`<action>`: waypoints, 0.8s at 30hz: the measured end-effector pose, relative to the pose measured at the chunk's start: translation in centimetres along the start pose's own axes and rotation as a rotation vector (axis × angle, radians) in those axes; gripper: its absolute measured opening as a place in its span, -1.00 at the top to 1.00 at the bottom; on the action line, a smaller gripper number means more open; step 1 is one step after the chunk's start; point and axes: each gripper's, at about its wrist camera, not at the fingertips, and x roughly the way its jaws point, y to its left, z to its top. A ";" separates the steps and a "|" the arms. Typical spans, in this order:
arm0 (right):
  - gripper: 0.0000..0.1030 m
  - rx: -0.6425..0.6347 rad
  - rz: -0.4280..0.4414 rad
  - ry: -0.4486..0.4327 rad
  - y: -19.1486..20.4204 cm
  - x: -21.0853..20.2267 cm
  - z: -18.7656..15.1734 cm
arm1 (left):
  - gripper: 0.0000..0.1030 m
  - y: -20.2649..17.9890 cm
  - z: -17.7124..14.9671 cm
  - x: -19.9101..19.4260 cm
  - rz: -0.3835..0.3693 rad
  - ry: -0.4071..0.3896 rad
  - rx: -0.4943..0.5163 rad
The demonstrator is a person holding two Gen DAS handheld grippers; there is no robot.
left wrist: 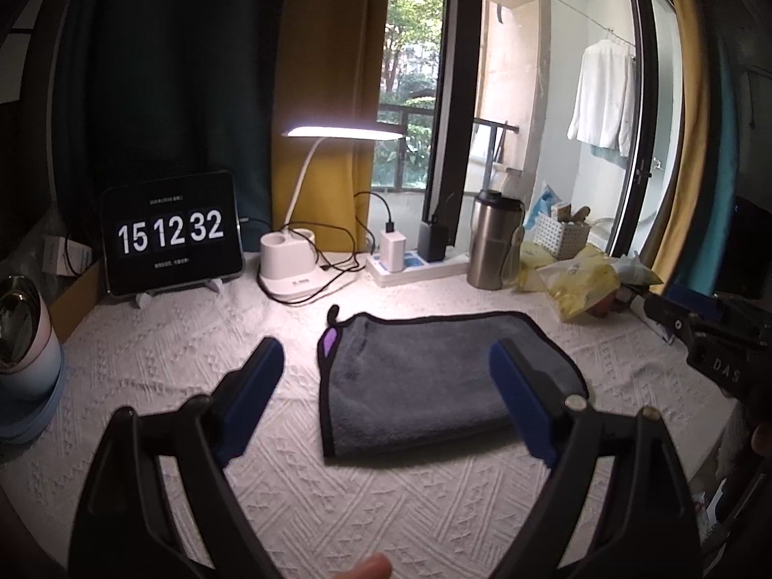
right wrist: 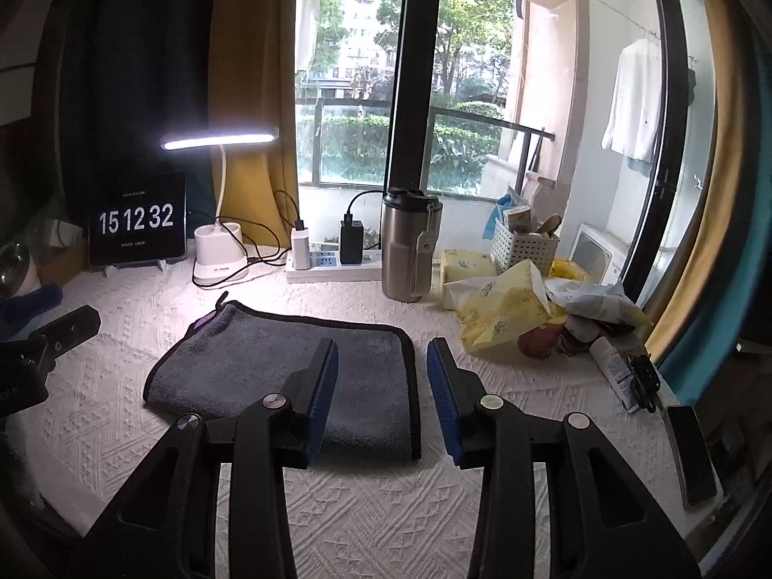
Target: Fold towel
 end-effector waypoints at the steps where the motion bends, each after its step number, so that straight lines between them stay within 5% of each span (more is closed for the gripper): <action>1: 0.21 0.001 0.000 -0.008 0.0 -0.4 0.0 | -0.71 -0.1 0.0 -0.4 0.003 -0.010 0.005; 17: 0.18 -0.015 0.008 -0.120 0.4 -5.5 -0.1 | -0.71 -1.8 0.1 -6.1 0.008 -0.176 0.050; 24: 0.00 -0.008 0.015 -0.170 0.4 -7.8 -0.9 | -0.71 -2.2 -0.5 -8.5 -0.013 -0.225 0.019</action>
